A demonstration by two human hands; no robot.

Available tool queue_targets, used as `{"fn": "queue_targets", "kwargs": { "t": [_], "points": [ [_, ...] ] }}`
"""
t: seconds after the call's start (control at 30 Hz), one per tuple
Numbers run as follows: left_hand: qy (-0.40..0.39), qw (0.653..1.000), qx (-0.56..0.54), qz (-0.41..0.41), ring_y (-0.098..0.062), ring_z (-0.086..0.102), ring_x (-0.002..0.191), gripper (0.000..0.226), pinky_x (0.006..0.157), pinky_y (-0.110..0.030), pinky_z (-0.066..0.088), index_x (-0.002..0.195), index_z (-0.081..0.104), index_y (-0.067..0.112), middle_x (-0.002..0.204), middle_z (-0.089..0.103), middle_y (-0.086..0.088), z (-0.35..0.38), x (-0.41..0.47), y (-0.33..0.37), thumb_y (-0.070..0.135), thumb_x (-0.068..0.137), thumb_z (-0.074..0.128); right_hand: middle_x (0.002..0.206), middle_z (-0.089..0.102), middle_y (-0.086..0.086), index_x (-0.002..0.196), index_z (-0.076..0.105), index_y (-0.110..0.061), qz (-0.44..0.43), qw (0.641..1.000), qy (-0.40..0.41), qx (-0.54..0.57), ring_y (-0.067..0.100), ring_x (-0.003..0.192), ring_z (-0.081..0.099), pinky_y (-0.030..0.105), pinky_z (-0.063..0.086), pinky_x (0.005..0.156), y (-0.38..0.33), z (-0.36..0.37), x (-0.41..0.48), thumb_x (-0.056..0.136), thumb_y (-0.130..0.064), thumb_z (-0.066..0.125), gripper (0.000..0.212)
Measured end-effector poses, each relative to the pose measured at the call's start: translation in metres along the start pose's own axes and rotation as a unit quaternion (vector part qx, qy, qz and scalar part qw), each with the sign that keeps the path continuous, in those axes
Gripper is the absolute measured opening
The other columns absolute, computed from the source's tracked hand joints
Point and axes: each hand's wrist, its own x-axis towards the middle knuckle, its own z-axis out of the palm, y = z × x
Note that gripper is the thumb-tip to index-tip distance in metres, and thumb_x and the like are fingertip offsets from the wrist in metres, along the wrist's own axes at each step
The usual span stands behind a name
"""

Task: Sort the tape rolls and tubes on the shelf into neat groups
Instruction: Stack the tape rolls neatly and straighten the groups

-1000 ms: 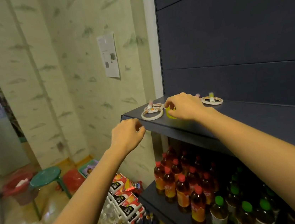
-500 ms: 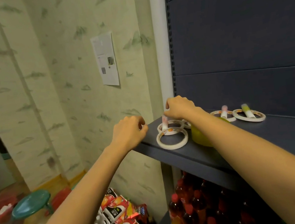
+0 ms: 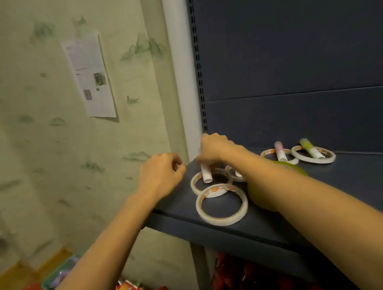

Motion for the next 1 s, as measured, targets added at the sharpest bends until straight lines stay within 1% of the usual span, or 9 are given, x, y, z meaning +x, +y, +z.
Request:
{"fn": "queue_targets", "kwargs": {
  "t": [0.13,0.3,0.37,0.5,0.57,0.63,0.73,0.87,1.0],
  "points": [
    [-0.013,0.998,-0.05,0.034,-0.029,0.062,0.093,0.022,0.077,-0.036,0.05,0.095,0.069,0.015,0.095,0.07,-0.005,0.013,0.038,0.016,0.029,0.088,0.053,0.122,0.055,0.013,0.124,0.047,-0.011,0.013,0.994,0.102,0.033,0.032,0.108,0.054,0.039,0.046,0.082,0.026,-0.037,-0.004,0.087,-0.032,0.058,0.044],
    [-0.081,0.989,-0.082,0.096,-0.03,0.062,0.093,0.024,0.079,-0.037,0.051,0.088,0.067,0.014,0.096,0.069,-0.009,0.043,0.075,0.065,0.035,0.087,0.055,0.12,0.059,0.011,0.124,0.047,-0.016,0.096,0.973,0.207,0.03,0.032,0.106,0.058,0.04,0.049,0.083,0.073,-0.066,-0.027,0.087,-0.035,0.059,0.043],
    [-0.102,0.986,-0.059,0.114,-0.031,0.062,0.094,0.032,0.079,-0.037,0.051,0.089,0.066,0.012,0.097,0.068,-0.01,0.057,0.086,0.082,0.043,0.086,0.055,0.117,0.06,0.01,0.124,0.047,-0.016,0.125,0.963,0.235,0.036,0.031,0.103,0.059,0.04,0.051,0.081,0.09,-0.07,-0.04,0.088,-0.035,0.059,0.042],
    [-0.131,0.983,-0.002,0.13,-0.031,0.061,0.093,0.049,0.067,-0.034,0.042,0.088,0.06,0.009,0.095,0.063,-0.008,0.076,0.103,0.102,0.057,0.082,0.056,0.119,0.059,0.009,0.125,0.047,-0.017,0.187,0.945,0.267,0.012,0.031,0.105,0.058,0.036,0.046,0.074,0.117,-0.07,-0.066,0.088,-0.038,0.059,0.044],
    [-0.158,0.979,0.006,0.13,-0.03,0.06,0.092,0.045,0.067,-0.033,0.041,0.086,0.056,0.01,0.095,0.061,-0.009,0.082,0.106,0.106,0.055,0.081,0.059,0.119,0.059,0.009,0.125,0.047,-0.018,0.212,0.938,0.275,0.012,0.03,0.105,0.058,0.038,0.05,0.078,0.127,-0.069,-0.079,0.087,-0.039,0.06,0.045],
    [-0.175,0.976,-0.01,0.131,-0.029,0.057,0.083,0.039,0.065,-0.033,0.04,0.073,0.05,0.009,0.091,0.06,-0.01,0.087,0.106,0.107,0.045,0.081,0.064,0.117,0.06,0.01,0.123,0.048,-0.017,0.231,0.93,0.284,0.023,0.03,0.103,0.059,0.043,0.053,0.084,0.135,-0.066,-0.091,0.086,-0.038,0.062,0.045],
    [-0.153,0.976,-0.062,0.144,-0.031,0.058,0.08,0.035,0.062,-0.033,0.04,0.065,0.048,0.007,0.083,0.06,-0.015,0.086,0.105,0.11,0.033,0.081,0.064,0.114,0.062,0.011,0.12,0.048,-0.016,0.258,0.918,0.297,0.04,0.03,0.099,0.061,0.045,0.053,0.086,0.144,-0.062,-0.109,0.086,-0.036,0.063,0.043],
    [-0.07,0.97,-0.146,0.18,-0.037,0.061,0.088,0.033,0.066,-0.036,0.045,0.084,0.066,0.0,0.091,0.066,-0.021,0.065,0.11,0.126,0.033,0.084,0.064,0.112,0.062,0.012,0.12,0.046,-0.015,0.278,0.909,0.308,0.041,0.03,0.098,0.062,0.046,0.052,0.088,0.153,-0.061,-0.135,0.087,-0.036,0.063,0.043],
    [-0.006,0.935,-0.254,0.248,-0.031,0.064,0.087,0.032,0.075,-0.039,0.051,0.09,0.07,0.005,0.087,0.069,-0.013,0.036,0.102,0.164,0.036,0.081,0.069,0.115,0.061,0.013,0.123,0.043,-0.013,0.291,0.897,0.331,0.038,0.031,0.099,0.063,0.047,0.052,0.088,0.165,-0.071,-0.172,0.089,-0.034,0.062,0.045]
  ]
}}
